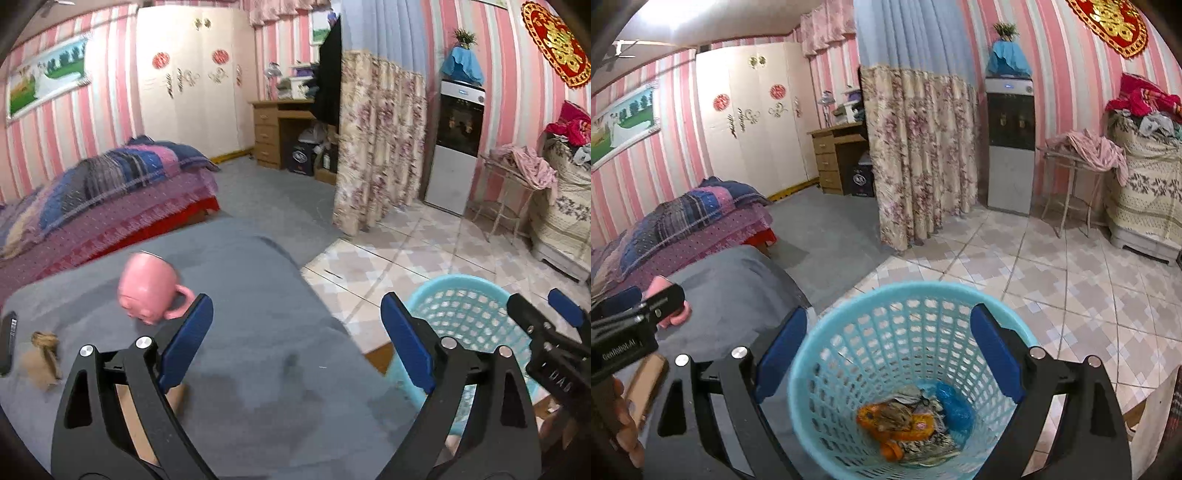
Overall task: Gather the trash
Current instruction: 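Move both grippers back over the table toward the cardboard sleeve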
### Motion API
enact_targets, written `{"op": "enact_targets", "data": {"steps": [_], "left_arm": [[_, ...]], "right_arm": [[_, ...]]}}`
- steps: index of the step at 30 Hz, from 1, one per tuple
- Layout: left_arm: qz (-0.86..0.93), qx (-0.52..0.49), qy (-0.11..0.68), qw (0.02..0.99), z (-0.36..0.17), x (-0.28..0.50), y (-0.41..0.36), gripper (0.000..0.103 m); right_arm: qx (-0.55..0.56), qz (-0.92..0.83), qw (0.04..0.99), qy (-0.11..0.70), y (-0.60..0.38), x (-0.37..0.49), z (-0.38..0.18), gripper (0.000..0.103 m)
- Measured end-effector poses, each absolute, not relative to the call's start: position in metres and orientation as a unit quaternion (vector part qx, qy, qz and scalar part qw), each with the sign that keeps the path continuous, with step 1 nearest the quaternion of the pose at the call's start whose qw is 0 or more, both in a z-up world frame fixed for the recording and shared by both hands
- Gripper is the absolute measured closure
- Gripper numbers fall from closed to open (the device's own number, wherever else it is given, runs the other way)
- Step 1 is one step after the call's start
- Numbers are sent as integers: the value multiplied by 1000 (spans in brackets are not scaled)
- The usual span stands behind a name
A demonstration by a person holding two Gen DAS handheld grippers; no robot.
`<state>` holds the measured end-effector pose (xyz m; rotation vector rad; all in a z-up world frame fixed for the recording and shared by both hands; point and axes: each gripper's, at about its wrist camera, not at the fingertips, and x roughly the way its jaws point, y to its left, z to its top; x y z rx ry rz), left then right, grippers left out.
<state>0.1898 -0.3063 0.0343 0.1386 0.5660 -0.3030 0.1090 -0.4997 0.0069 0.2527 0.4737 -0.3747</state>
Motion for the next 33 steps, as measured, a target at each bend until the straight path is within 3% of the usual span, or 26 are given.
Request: {"op": "enact_targets", "data": {"steps": [6,19,33], "left_arm": [[-108,53,263,957,47,179,-245,8],[-14,44,266,963,40,168,-103,7],[67,15,322,944,-10,189,31,6]], "right_arm": [[98,-159,955,230,-467,121,15,14],[61,-83,965,241,-376,150,18,14],[33,-11,960,277,-272,189,-10,14]]}}
